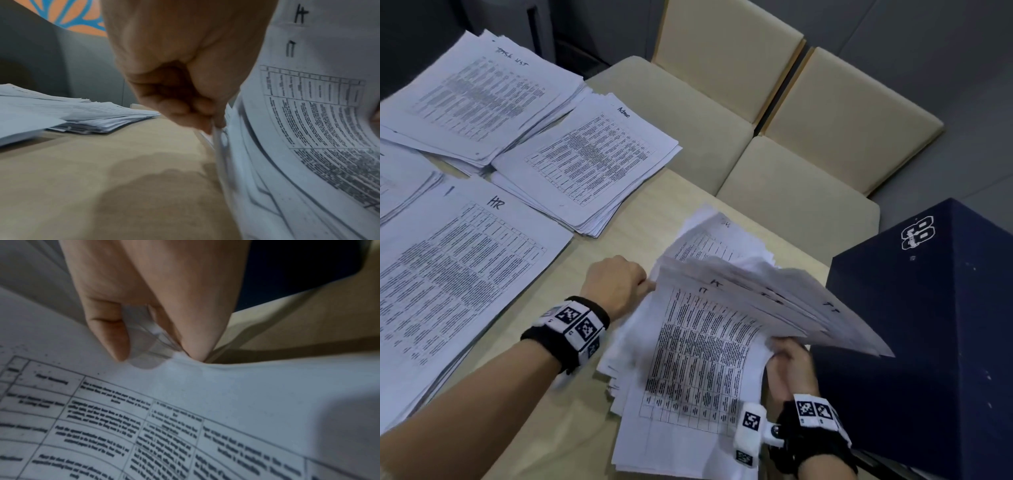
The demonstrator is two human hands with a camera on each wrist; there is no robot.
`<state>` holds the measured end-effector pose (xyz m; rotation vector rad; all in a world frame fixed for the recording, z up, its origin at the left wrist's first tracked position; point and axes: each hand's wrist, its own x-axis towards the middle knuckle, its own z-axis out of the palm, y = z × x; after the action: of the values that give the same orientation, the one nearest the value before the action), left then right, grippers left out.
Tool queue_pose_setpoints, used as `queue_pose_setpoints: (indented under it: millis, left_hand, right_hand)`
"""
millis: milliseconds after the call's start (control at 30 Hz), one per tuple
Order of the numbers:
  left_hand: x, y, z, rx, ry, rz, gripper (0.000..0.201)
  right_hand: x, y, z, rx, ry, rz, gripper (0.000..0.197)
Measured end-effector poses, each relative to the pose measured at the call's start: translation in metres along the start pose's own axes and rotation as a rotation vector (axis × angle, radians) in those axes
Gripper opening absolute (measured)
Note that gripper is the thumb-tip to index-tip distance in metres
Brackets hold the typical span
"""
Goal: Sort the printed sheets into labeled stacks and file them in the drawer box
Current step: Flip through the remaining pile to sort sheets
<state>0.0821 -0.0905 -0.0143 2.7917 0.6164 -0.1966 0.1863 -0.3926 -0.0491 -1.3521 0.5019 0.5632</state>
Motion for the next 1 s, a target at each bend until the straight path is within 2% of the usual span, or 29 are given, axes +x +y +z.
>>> queue_pose_setpoints:
  millis: [100,133,167,200,233,300,367,433,467,567,633,700,767,833,933,1000]
  left_hand:
    - [-0.006,-0.004,-0.002,-0.105,0.008,0.154,0.036]
    - [-0.008,-0.005,0.001,-0.211,0.0,0.196,0.028]
    - [-0.008,-0.007,0.006,-0.353,-0.005,0.211,0.019]
    - [-0.009,-0.009,0.009,-0.507,-0.009,0.2,0.017]
    - [-0.009,-0.01,0.011,-0.636,-0.035,0.162,0.024]
    - [-0.012,-0.011,0.011,-0.803,-0.129,0.075,0.034]
    - [-0.015,-0.01,0.01,-0.872,-0.19,0.041,0.036]
    - [-0.016,-0.008,0.007,-0.921,-0.201,0.04,0.036]
    - [-0.017,-0.006,0.005,-0.959,-0.21,0.033,0.035]
    - [-0.02,0.001,0.001,-1.04,-0.299,0.023,0.04]
    - [-0.022,0.003,0.005,-1.031,-0.351,0.044,0.052]
    - [-0.024,0.006,0.007,-1.109,-0.365,0.05,0.057]
    - [-0.025,0.014,0.005,-1.215,-0.318,0.051,0.05]
    - [-0.026,0.026,0.001,-1.22,-0.215,0.035,0.042]
    - [-0.029,0.035,-0.004,-1.235,-0.077,-0.07,0.037]
    - [-0.035,0.037,-0.018,-1.259,0.011,-0.061,0.037]
  right_hand:
    - [0.005,0.005,-0.007,-0.058,0.02,-0.057,0.012]
    - [0.007,0.006,-0.01,-0.103,0.007,-0.064,0.013]
    - [0.008,0.005,-0.008,-0.131,-0.01,-0.002,0.017]
    - [0.004,0.002,-0.004,-0.157,-0.036,0.036,0.016]
    - [-0.001,-0.001,0.0,-0.176,-0.067,0.041,0.014]
    - [-0.004,-0.002,0.004,-0.106,-0.151,-0.023,0.012]
    - [-0.001,0.0,0.002,-0.065,-0.176,-0.037,0.035]
    - [0.007,0.002,-0.004,-0.183,-0.122,-0.046,0.054]
    - [0.006,0.0,-0.005,-0.223,-0.111,-0.017,0.052]
    - [-0.01,-0.004,0.005,-0.134,-0.041,-0.074,0.017]
    - [-0.018,-0.008,0.012,-0.122,-0.009,-0.113,0.025]
    - [-0.025,-0.015,0.016,-0.11,-0.04,-0.153,0.018]
    - [-0.034,-0.022,0.022,-0.105,-0.112,-0.136,0.025]
    - [-0.044,-0.028,0.031,-0.25,-0.129,-0.14,0.031]
    - [-0.055,-0.04,0.044,-0.459,-0.048,-0.272,0.023]
    - [-0.069,-0.052,0.057,-0.483,-0.028,-0.408,0.018]
